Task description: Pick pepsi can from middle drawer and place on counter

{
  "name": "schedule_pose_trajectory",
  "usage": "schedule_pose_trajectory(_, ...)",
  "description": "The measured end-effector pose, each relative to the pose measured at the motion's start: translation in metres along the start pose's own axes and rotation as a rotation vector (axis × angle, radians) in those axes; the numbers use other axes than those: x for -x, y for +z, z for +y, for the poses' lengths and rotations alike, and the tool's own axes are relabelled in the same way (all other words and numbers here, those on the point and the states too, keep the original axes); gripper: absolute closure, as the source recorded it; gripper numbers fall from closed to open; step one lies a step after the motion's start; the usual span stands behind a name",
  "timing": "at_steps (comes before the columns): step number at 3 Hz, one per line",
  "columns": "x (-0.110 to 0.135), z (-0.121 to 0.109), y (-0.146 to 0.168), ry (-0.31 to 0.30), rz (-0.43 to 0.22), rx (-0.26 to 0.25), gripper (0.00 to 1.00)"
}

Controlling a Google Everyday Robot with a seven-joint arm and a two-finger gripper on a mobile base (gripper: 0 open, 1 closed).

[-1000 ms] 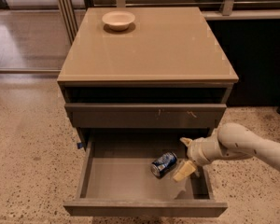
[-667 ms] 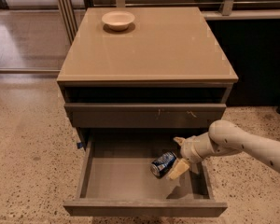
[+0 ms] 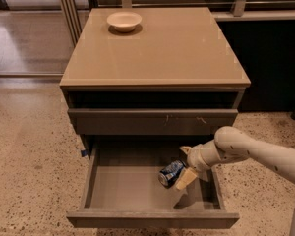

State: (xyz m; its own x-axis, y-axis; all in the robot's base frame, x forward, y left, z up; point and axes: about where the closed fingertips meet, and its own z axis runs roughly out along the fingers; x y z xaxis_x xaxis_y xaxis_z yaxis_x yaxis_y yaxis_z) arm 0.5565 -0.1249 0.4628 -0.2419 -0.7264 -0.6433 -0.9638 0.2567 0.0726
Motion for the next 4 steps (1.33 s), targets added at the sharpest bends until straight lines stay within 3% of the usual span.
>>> schedule_pose_trajectory(4,-0.023,-0.017,0.058,0.013,-0.017,0.079,0.0)
